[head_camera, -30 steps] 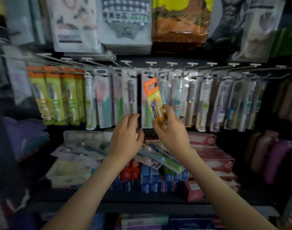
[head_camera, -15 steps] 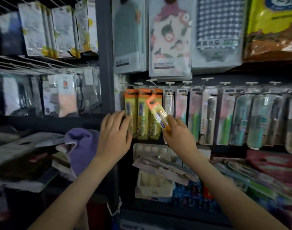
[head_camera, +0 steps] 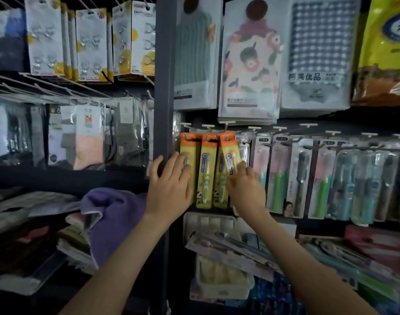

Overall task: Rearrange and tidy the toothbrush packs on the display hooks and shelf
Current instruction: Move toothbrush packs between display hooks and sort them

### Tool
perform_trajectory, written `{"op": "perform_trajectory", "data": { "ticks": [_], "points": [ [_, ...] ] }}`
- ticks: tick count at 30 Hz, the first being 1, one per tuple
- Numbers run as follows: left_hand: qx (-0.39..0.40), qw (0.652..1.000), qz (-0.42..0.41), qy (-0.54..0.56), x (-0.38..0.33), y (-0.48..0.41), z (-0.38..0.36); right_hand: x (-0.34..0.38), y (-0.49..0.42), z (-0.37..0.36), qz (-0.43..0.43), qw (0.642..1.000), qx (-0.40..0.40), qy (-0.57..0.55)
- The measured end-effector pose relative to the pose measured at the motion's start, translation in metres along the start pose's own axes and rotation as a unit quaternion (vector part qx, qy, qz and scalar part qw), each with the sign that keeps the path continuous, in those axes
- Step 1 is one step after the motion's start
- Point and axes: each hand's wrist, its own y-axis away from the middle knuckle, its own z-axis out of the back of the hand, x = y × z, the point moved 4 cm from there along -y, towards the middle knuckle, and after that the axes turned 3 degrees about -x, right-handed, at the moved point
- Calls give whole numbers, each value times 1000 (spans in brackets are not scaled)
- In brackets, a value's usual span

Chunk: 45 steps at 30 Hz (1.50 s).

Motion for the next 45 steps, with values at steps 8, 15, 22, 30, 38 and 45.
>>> {"op": "perform_trajectory", "data": {
  "ticks": [8, 15, 22, 30, 38, 45],
  "points": [
    [-17, 1000, 4, 12, 2, 1, -2, 11, -11, -24, -62, 995, 19, -82],
    [-2, 1000, 6, -2, -1, 1, 3, -8, 20, -3, -35, 996, 64, -58],
    [-4, 992, 63, 110, -100, -8, 30, -100, 71, 73, -6, 998, 44, -34],
    [114, 949, 69, 286, -335, -35, 59, -259, 112, 194, -35, 999, -19, -15],
    [182, 912, 80, 358, -519, -55, 101, -426, 148, 305, -73, 997, -23, -2],
    [210, 910, 83, 349, -561, -60, 115, -464, 155, 322, -99, 992, -28, -67]
  ]
}}
